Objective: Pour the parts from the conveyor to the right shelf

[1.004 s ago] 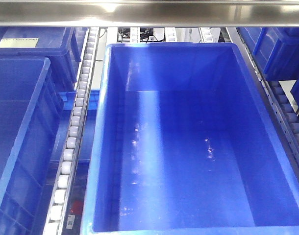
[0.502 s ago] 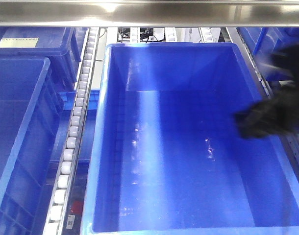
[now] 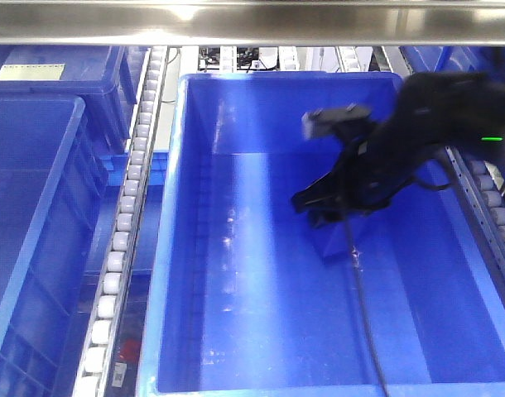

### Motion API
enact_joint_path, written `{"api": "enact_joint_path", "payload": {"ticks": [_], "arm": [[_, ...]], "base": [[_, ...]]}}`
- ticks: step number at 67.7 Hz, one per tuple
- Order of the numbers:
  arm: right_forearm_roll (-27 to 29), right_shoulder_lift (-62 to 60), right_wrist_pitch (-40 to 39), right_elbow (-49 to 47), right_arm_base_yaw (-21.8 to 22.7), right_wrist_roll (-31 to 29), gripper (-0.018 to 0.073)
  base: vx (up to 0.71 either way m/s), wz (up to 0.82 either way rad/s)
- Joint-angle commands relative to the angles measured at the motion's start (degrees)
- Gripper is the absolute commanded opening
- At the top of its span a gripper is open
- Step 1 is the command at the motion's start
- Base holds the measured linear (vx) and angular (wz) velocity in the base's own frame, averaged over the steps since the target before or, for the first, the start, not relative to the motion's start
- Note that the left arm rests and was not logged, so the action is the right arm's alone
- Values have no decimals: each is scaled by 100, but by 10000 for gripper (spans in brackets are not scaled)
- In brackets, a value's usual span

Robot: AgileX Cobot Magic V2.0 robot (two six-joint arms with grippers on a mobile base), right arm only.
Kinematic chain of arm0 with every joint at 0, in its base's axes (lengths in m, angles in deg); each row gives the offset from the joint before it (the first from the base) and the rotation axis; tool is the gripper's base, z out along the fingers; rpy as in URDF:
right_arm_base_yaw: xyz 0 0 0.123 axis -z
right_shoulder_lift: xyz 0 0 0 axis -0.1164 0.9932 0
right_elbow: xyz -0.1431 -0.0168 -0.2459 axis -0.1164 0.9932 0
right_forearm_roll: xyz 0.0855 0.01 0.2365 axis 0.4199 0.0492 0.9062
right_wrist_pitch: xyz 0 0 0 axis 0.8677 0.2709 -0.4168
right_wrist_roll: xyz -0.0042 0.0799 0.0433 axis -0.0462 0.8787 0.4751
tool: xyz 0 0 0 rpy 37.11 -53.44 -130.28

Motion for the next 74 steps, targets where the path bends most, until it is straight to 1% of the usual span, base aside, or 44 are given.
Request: {"api": "enact_joint_path", "payload": {"ticks": [1,14,35,42,47,52,58,74], "arm": [[20,120,-54,-348,-10,43,-6],[9,550,-314,-372,-10,27,-6],[-3,793,-669,-372,-10,-7,1],[4,793,-667,-372,-10,-7,17],[4,793,-667,-372,-10,-7,50],[4,793,-644,-372,-10,-7,99],[17,793,-611,-372,-10,12,192],[62,774,-585,-372,-10,18,540]], "base": [[0,0],[0,0],[0,0],[0,0],[0,0],[0,0],[0,0],[0,0]]}}
